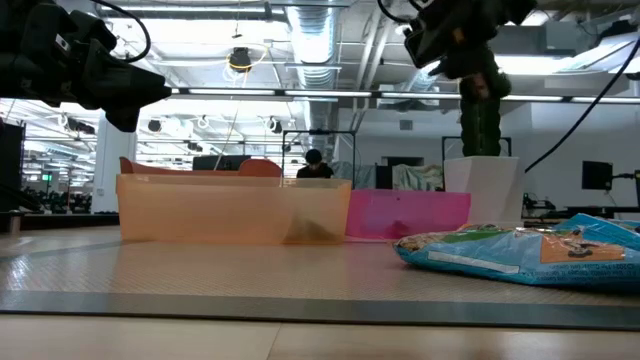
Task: Pick and place Granola Bars by type
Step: Put the blue granola bar into the top orange bin
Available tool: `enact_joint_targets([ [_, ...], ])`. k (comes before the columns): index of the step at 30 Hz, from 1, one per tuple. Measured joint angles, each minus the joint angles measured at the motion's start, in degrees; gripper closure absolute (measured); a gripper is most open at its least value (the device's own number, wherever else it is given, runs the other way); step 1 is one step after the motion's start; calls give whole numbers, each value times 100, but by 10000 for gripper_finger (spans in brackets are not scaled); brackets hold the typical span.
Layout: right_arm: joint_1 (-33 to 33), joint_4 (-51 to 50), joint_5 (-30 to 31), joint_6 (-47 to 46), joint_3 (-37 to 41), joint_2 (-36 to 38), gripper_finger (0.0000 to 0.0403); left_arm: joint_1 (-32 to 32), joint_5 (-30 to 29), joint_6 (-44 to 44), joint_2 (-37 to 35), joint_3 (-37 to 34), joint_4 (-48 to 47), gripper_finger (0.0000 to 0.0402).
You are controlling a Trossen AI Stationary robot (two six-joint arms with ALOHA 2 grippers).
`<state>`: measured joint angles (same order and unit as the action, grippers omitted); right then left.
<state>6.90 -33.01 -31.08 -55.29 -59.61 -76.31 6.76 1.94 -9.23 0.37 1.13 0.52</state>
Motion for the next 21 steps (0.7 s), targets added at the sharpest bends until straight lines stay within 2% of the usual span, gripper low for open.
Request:
enact_joint_targets([
  [4,-258,-304,-330,-502,0,-66,305,2,1,0,-1,0,-1,301],
  [11,-708,-1635,-286,-1343,5,-178,305,0,1,0,-1,0,-1,301],
  [15,-896,-2227,396,-1754,0,-179,305,1,1,0,-1,0,0,301],
  [21,-1137,-3105,1781,-2359,0,-179,305,0,1,0,0,0,1,301],
])
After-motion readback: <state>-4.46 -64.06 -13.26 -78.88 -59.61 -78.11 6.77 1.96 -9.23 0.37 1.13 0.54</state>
